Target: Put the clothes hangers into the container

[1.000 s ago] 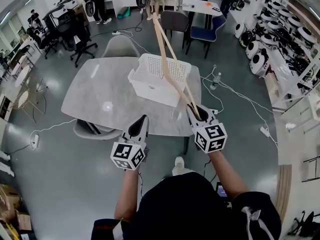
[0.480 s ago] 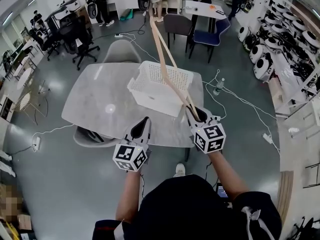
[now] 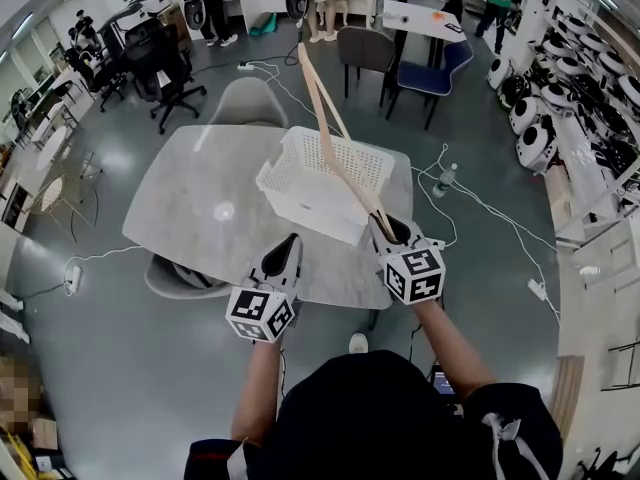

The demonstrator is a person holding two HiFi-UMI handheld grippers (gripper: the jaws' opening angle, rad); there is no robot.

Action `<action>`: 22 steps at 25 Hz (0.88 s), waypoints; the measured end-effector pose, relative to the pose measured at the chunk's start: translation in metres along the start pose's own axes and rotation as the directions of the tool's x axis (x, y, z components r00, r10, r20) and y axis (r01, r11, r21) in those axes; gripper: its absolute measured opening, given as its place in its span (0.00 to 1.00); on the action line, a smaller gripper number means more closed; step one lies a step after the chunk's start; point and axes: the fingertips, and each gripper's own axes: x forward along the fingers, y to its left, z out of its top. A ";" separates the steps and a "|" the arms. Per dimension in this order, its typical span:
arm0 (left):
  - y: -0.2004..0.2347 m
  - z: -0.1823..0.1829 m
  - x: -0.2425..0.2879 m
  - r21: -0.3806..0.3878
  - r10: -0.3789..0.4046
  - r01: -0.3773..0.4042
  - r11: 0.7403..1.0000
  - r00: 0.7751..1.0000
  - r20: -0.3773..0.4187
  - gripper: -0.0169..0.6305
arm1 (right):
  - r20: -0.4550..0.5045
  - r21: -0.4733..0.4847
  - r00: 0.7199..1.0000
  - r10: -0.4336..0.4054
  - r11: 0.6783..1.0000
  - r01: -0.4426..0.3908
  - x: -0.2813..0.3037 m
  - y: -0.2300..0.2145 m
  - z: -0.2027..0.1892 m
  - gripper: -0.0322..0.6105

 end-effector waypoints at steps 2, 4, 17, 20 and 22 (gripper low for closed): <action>0.003 -0.002 0.005 -0.003 0.007 -0.007 1.000 1.000 -0.003 0.03 | -0.020 -0.001 1.000 0.008 1.000 -0.008 0.008 -0.003 -0.006 0.15; 0.005 -0.003 0.011 -0.007 0.012 -0.013 1.000 1.000 -0.007 0.03 | -0.045 -0.003 0.999 0.013 1.000 -0.014 0.015 -0.006 -0.013 0.15; 0.019 -0.003 0.031 -0.016 0.061 -0.061 0.998 0.998 -0.014 0.03 | -0.226 -0.022 0.972 0.065 0.997 -0.072 0.063 -0.016 -0.065 0.15; 0.022 -0.006 0.036 -0.019 0.067 -0.068 0.998 0.998 -0.018 0.03 | -0.260 -0.019 0.964 0.064 0.997 -0.072 0.070 -0.020 -0.075 0.15; 0.024 -0.008 0.039 -0.021 0.068 -0.069 0.997 0.997 -0.022 0.03 | -0.278 -0.019 0.958 0.064 0.997 -0.073 0.074 -0.022 -0.081 0.15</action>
